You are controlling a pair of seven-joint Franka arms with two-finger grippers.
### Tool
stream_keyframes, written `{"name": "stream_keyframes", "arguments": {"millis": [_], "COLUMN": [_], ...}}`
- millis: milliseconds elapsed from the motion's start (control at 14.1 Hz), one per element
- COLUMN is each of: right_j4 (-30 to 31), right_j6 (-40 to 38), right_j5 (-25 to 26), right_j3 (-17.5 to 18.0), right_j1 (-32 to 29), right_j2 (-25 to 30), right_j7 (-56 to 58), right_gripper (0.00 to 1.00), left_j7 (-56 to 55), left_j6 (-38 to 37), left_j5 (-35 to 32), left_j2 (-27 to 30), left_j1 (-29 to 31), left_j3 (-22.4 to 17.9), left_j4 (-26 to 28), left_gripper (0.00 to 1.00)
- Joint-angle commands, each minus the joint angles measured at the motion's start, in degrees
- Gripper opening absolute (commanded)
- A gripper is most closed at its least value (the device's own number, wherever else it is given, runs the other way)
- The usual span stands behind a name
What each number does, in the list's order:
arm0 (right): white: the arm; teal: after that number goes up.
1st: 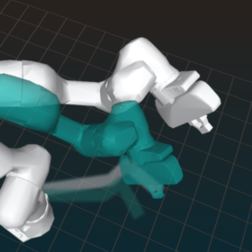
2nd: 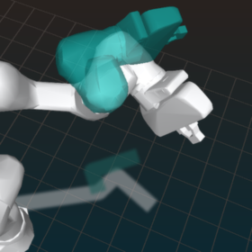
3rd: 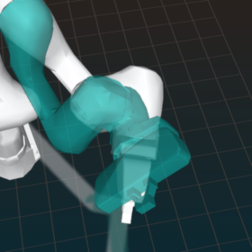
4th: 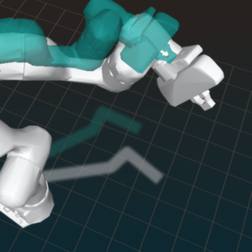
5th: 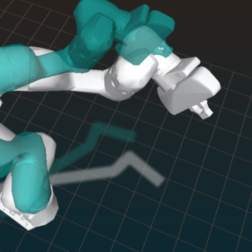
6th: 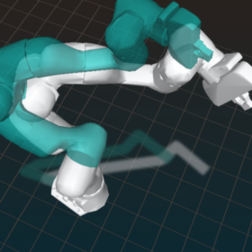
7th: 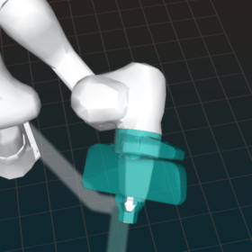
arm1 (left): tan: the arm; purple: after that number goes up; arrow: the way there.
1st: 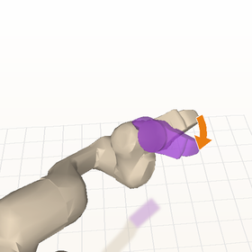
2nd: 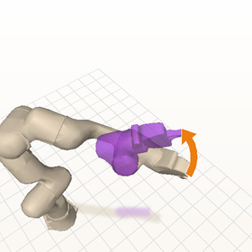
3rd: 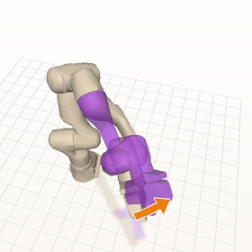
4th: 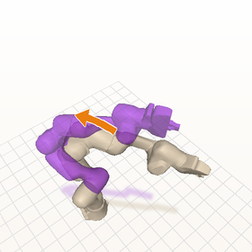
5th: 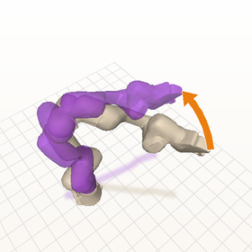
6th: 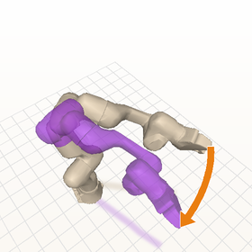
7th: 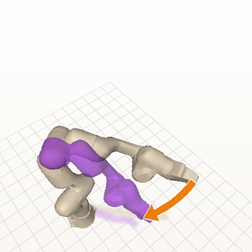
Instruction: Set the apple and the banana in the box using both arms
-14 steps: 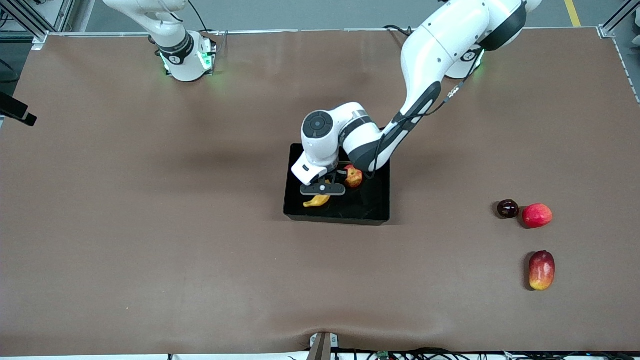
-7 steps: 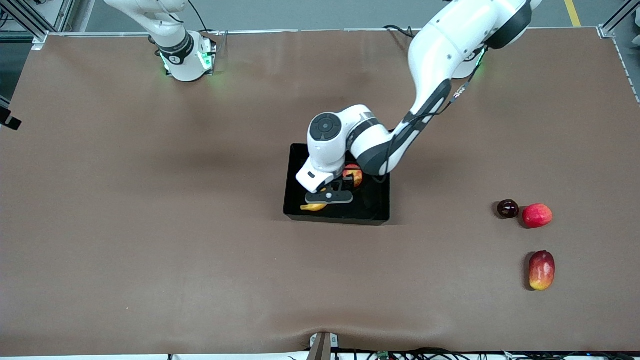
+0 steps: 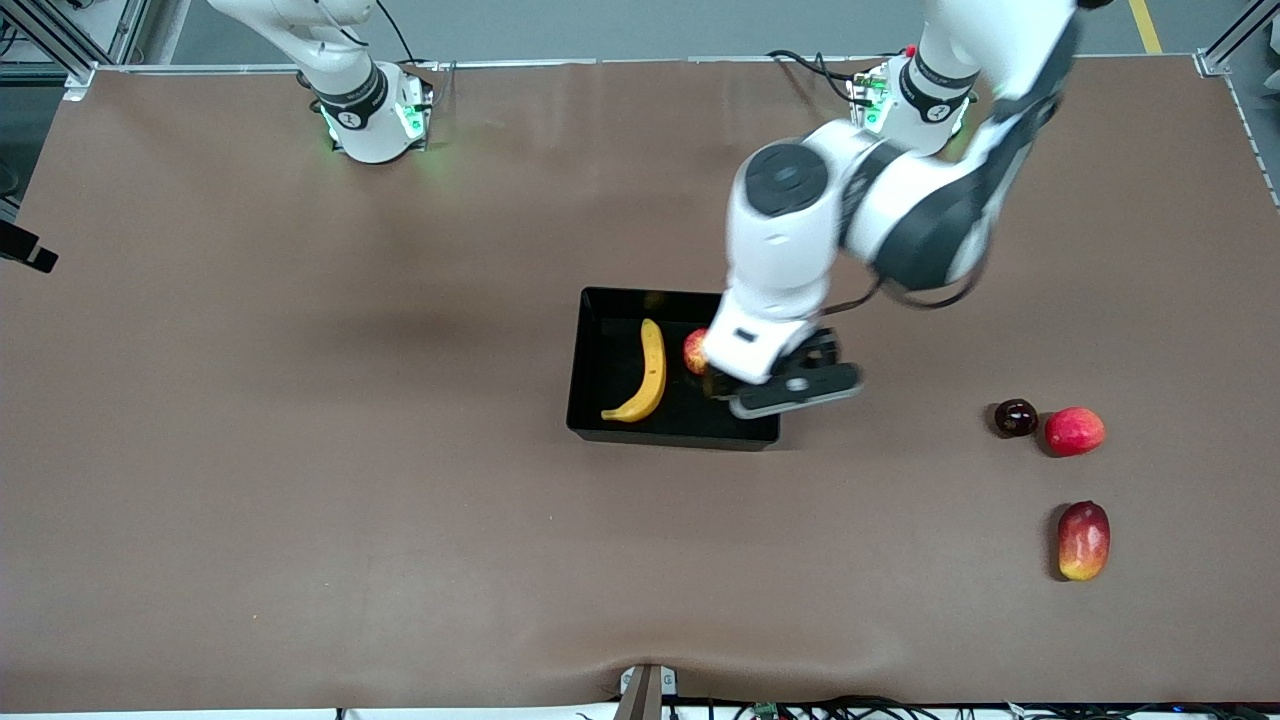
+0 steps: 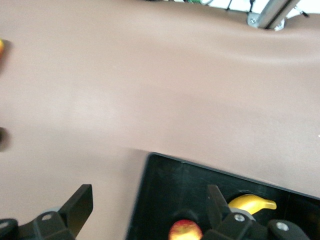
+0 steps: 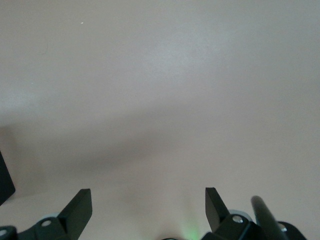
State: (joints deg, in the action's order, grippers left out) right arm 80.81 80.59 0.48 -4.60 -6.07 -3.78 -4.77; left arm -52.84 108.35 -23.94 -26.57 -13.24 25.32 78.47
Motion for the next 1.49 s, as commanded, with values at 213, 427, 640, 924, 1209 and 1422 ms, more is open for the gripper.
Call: {"name": "stream_keyframes", "arguments": {"millis": [213,427,640,924,1209,1422], "right_j4": [-0.2,0.2,0.0,-0.3,-0.2,-0.1], "right_j6": [0.2,-0.5,0.4,2.2,3.3,3.3], "right_j5": [-0.1,-1.3,-1.4,-2.7,-2.9,-2.9], "right_j3": [0.5,0.3,0.3,0.4,0.5,0.5], "right_j1": [-1.0,-1.4,-1.2,-0.8,-0.9,-0.9], "right_j2": [-0.1,-0.4,-1.9,-3.2,-3.2,-3.2], "right_j7": [0.3,0.2,0.2,0.2,0.5,0.5], "right_gripper": [1.00,1.00,1.00,1.00,1.00,1.00], "left_j7": [14.1,23.8,29.6,39.8,47.6,48.8], "left_j6": [-9.6,-13.6,-17.4,-22.2,-23.1,-23.7], "left_j5": [7.5,11.3,13.7,17.8,22.3,23.1], "left_j2": [11.0,15.2,19.6,24.7,29.0,30.7], "left_j1": [10.0,16.0,18.7,13.2,12.3,12.0], "left_j3": [0.2,0.2,-0.5,-12.8,-19.5,-21.0], "left_j4": [2.4,2.4,2.7,4.4,7.8,8.9], "left_gripper": [1.00,1.00,1.00,1.00,1.00,1.00]}}
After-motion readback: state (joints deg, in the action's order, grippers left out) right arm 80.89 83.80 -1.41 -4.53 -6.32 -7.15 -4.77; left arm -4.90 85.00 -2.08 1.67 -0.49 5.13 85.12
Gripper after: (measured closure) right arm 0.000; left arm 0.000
